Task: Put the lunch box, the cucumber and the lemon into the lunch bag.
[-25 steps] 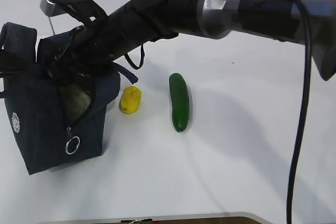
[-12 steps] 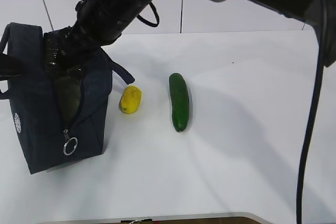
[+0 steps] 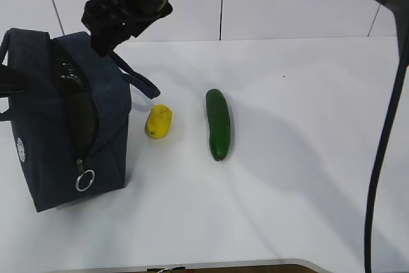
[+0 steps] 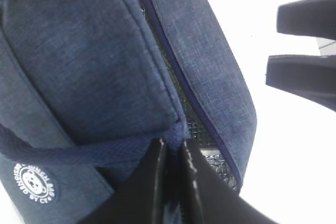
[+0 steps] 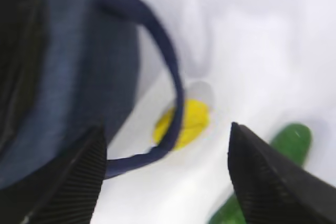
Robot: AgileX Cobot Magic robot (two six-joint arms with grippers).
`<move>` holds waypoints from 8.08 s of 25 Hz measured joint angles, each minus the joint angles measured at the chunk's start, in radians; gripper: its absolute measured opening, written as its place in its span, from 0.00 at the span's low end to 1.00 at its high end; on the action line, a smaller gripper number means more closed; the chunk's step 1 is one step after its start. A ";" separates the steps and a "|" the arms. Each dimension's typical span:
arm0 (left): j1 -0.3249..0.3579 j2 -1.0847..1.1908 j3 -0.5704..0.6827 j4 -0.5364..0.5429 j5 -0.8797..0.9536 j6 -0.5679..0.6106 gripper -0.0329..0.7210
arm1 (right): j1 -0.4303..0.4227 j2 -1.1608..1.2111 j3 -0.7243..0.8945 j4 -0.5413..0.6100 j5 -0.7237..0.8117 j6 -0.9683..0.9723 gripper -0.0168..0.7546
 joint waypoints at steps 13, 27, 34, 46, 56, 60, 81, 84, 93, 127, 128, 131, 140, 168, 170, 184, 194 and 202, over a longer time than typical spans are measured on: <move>0.000 0.000 0.000 0.000 -0.002 0.004 0.05 | -0.159 -0.015 0.039 -0.176 0.065 0.441 0.76; 0.000 0.000 0.000 0.002 -0.002 0.004 0.05 | -0.228 0.005 0.143 -0.213 0.065 0.554 0.78; 0.000 0.000 0.000 0.002 -0.002 0.004 0.05 | -0.228 0.062 0.148 -0.178 0.065 0.589 0.78; 0.000 0.000 0.000 0.002 0.002 0.004 0.05 | -0.228 0.131 0.149 -0.171 0.061 0.596 0.78; 0.000 0.000 0.000 0.002 0.008 0.004 0.05 | -0.228 0.171 0.149 -0.167 0.059 0.596 0.78; 0.000 0.000 0.000 0.002 0.016 0.004 0.05 | -0.228 0.188 0.151 -0.153 0.059 0.596 0.78; 0.000 0.000 0.000 0.002 0.030 0.004 0.05 | -0.228 0.222 0.151 -0.142 0.055 0.596 0.66; 0.000 0.000 0.000 0.002 0.030 0.004 0.05 | -0.228 0.222 0.151 -0.142 0.055 0.597 0.57; 0.000 0.000 0.000 0.002 0.030 0.004 0.05 | -0.228 0.222 0.151 -0.140 0.053 0.597 0.48; 0.000 0.000 0.000 -0.009 0.030 0.004 0.05 | -0.189 0.081 -0.158 0.448 0.064 0.472 0.48; 0.000 0.000 0.000 -0.010 0.030 0.004 0.05 | -0.175 0.081 -0.158 0.451 0.064 0.458 0.48; 0.000 0.000 0.000 -0.010 0.030 0.004 0.05 | -0.134 0.081 -0.158 0.454 0.066 0.418 0.48; 0.000 0.000 0.000 -0.032 0.031 0.006 0.05 | -0.033 0.081 -0.158 0.411 -0.012 0.234 0.48; 0.000 0.000 0.000 -0.055 0.038 0.006 0.05 | -0.032 0.216 -0.161 0.315 -0.007 0.225 0.64; 0.000 0.000 0.000 -0.055 0.038 0.006 0.05 | -0.032 0.216 -0.161 0.315 0.000 0.225 0.64; 0.000 0.000 0.000 0.040 0.018 0.041 0.05 | -0.031 0.216 -0.367 0.346 0.065 0.225 0.64; 0.000 -0.004 0.000 0.199 0.003 0.045 0.05 | -0.031 0.216 -0.449 0.057 0.074 0.389 0.64; 0.000 -0.061 0.000 0.303 -0.003 0.045 0.05 | -0.031 0.216 -0.451 -0.090 0.077 0.528 0.64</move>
